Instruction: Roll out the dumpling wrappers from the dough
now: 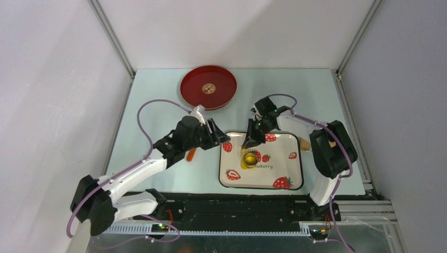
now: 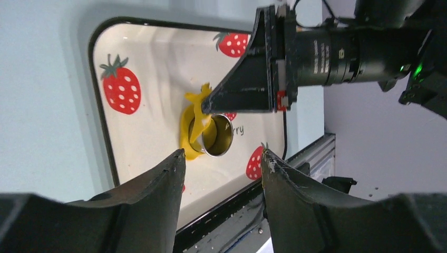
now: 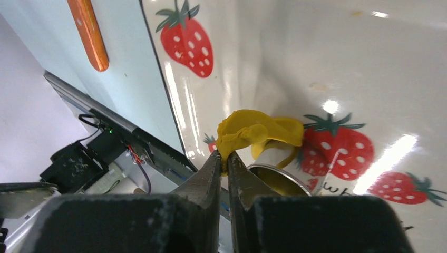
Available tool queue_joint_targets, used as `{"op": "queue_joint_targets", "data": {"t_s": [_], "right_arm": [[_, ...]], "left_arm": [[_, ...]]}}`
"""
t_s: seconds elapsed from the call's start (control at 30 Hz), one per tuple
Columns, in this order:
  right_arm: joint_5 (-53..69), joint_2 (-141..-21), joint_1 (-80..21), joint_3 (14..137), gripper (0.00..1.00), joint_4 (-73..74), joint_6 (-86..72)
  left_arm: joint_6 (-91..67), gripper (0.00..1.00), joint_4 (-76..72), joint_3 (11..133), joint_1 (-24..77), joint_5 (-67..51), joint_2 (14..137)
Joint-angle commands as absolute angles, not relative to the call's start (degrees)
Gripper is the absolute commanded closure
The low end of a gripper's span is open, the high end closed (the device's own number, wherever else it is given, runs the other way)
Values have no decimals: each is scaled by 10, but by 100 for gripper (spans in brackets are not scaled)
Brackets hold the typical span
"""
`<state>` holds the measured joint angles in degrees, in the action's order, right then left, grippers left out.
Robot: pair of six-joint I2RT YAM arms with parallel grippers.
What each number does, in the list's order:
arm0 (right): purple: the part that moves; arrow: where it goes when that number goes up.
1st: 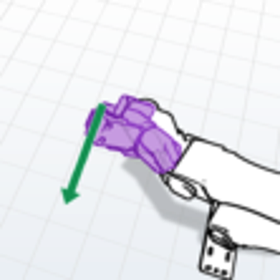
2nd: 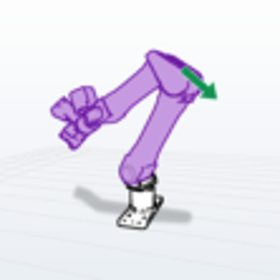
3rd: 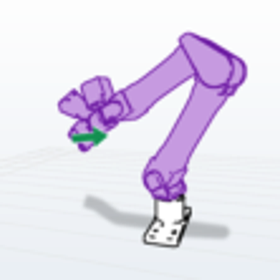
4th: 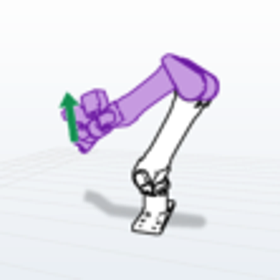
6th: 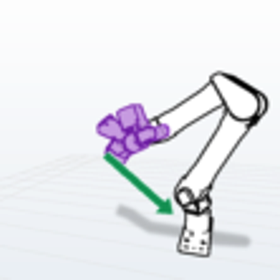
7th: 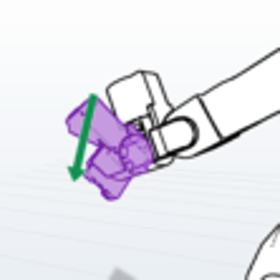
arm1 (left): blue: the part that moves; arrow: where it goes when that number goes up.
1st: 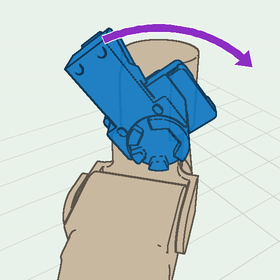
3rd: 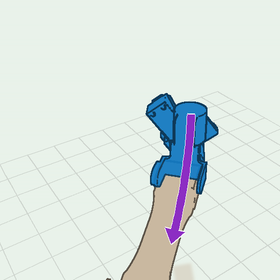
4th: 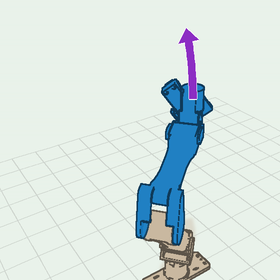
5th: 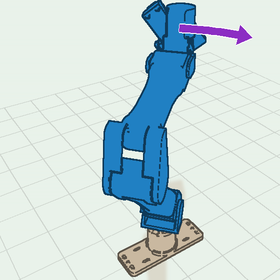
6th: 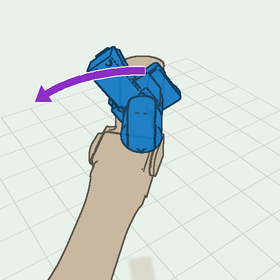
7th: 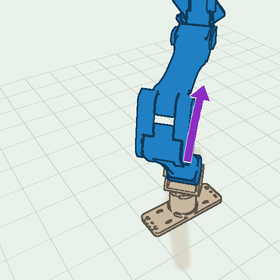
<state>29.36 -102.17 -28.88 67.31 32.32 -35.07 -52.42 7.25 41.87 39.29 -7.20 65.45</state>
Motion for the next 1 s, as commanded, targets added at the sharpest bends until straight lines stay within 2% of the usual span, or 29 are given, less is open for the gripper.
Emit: {"op": "queue_joint_targets", "data": {"t_s": [0.0,0.8,0.97], "right_arm": [[302,-1007,-321,704,88,338,-362],[304,-909,-417,706,86,366,-393],[295,-868,-435,706,81,391,-395]], "left_arm": [[-512,40,82,394,381,-30,612],[-515,37,90,350,368,-26,566],[-514,37,90,345,368,-25,557]]}}
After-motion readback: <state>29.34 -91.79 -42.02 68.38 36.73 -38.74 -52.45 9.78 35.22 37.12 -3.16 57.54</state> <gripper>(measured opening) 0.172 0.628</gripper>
